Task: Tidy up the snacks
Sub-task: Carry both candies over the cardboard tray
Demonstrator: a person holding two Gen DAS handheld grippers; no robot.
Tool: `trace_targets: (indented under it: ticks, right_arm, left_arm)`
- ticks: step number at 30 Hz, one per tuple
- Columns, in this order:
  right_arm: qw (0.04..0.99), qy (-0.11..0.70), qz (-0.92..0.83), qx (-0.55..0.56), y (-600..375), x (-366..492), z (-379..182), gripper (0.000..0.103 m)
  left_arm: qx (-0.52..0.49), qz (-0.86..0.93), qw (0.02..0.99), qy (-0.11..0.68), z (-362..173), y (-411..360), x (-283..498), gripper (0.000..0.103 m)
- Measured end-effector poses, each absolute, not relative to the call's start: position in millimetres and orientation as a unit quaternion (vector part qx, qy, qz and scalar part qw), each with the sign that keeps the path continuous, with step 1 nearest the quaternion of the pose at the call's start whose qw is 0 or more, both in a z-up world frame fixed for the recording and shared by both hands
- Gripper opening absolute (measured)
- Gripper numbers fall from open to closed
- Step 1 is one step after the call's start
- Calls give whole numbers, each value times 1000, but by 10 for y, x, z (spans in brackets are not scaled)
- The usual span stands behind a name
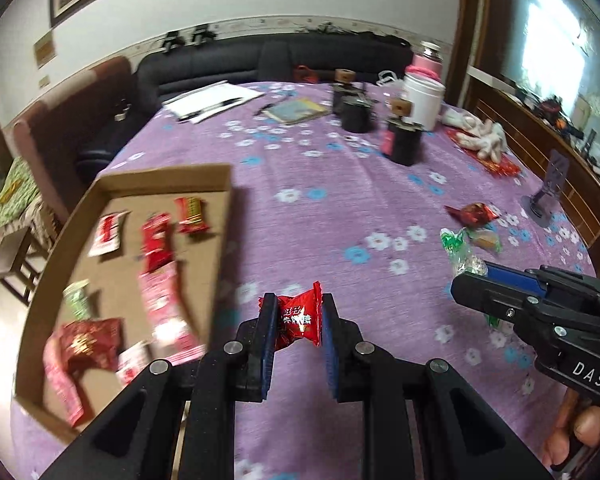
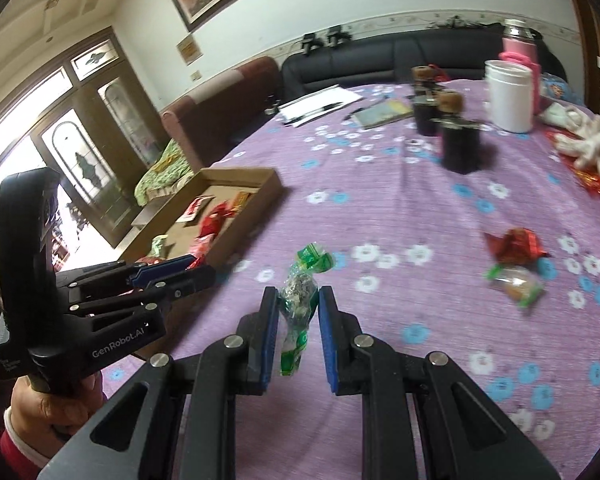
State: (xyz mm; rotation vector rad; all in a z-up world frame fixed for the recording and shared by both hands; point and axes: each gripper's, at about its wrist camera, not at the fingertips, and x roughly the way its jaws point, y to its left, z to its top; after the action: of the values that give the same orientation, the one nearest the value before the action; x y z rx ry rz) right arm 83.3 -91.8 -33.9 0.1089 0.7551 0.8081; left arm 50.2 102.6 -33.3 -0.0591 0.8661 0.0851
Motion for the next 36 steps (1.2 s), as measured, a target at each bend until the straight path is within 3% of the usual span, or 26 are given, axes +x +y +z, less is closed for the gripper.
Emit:
trace_targets:
  ticks: [20, 36]
  right_arm:
    - [820, 357, 447, -4, 218, 699, -142, 19]
    - [806, 367, 463, -25, 813, 820, -174, 19]
  left_arm:
    - [-92, 121, 902, 405, -291, 2046, 69, 21]
    - [-109, 139, 893, 414, -408, 2355, 35, 21]
